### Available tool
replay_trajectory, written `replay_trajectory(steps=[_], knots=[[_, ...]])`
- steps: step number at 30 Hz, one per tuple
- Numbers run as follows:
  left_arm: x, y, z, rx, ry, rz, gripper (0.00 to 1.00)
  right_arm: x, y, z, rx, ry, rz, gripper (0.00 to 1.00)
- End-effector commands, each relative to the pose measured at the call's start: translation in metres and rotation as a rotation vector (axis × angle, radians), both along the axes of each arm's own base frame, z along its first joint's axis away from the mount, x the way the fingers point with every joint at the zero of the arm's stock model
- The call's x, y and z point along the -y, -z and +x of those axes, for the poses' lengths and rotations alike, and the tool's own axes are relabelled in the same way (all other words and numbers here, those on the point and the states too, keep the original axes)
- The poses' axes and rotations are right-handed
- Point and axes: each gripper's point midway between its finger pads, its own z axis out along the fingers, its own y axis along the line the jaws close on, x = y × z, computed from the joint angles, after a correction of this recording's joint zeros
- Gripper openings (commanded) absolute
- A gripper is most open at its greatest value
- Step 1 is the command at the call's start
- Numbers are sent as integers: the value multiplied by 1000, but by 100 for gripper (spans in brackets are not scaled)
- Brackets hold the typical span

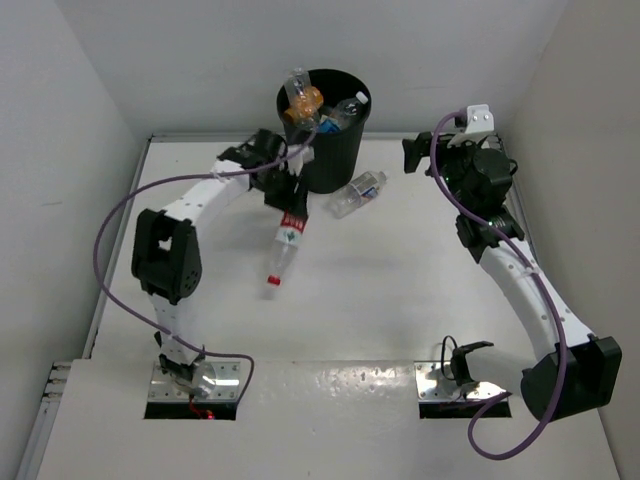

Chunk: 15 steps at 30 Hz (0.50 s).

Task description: Put the plastic bottles in the bin

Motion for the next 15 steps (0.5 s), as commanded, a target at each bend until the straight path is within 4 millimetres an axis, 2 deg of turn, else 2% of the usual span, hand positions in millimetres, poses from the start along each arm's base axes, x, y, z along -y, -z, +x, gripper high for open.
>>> replay_trajectory(steps=[1,2,4,5,6,7,9,10,11,12,14,15], knots=[[28,-228,29,596,104,-408,13,0,-5,-7,22,-14,-20,96],[29,-263,30,699,103,-454,5,0,-4,-6,20,-15,-26,96],[25,-327,30,876,41,-550,4,-2,-2,-8,15,-29,-43,96],[20,-382,26,1066,29,-616,1,-2,-2,-8,15,-32,-46,96],[17,-399,31,1134,-25,-628,1,-1,1,-7,13,-32,-64,96],[12,-433,25,1266,-27,-674,1,0,1,-7,15,-28,-65,96],[8,-462,22,1393,-54,-702,0,-1,1,-7,14,-31,-70,96],[8,-462,31,1428,-86,-695,0,-2,5,-6,6,-33,-76,96],[5,-472,33,1508,-100,-709,0,-7,6,-7,7,-57,-83,96],[8,-473,35,1553,-91,-692,0,-7,6,-7,7,-59,-82,96],[13,-460,55,1587,-111,-660,0,-8,7,-7,5,-68,-83,97],[14,-462,59,1629,-107,-658,0,-10,12,-8,-7,-75,-84,99]])
